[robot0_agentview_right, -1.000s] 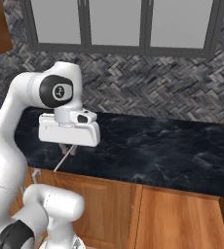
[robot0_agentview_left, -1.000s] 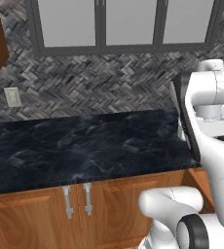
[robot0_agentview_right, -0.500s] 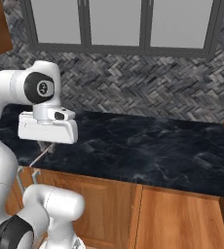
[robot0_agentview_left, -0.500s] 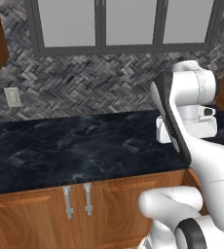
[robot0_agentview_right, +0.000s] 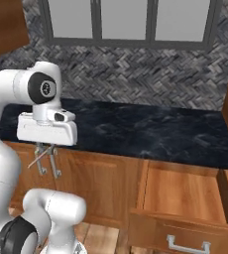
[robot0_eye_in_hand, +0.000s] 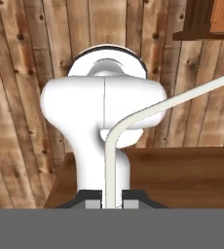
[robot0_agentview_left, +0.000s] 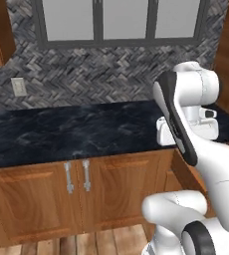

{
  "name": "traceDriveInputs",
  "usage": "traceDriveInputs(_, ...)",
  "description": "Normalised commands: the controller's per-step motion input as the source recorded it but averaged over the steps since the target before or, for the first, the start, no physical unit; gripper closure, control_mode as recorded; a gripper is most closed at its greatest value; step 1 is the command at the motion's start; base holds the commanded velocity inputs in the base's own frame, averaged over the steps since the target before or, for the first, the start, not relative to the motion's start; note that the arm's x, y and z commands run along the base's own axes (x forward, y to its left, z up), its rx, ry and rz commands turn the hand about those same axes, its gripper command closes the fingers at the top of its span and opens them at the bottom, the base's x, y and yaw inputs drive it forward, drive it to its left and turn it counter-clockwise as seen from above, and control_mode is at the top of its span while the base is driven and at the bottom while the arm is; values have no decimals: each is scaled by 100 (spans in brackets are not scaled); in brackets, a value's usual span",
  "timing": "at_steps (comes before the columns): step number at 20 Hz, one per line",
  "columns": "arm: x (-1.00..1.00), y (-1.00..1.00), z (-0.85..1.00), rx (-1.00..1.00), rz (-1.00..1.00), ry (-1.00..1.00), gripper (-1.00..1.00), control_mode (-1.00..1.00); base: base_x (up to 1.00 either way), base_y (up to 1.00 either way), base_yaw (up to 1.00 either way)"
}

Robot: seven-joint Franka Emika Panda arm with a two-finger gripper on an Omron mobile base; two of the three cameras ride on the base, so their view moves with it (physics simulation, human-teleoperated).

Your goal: Take a straw from the drawer in front and place it inside the glass cup on the dining counter.

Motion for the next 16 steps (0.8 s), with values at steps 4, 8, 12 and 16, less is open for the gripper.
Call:
traceDriveInputs(4,0,0,0,0,0,0,100,100,-97,13,0)
traceDriveInputs(8,0,0,0,0,0,0,100,100,-40,40,17)
traceDriveInputs(12,0,0,0,0,0,0,100,100,0,48,65)
traceDriveInputs(16,0,0,0,0,0,0,100,100,0,42,76)
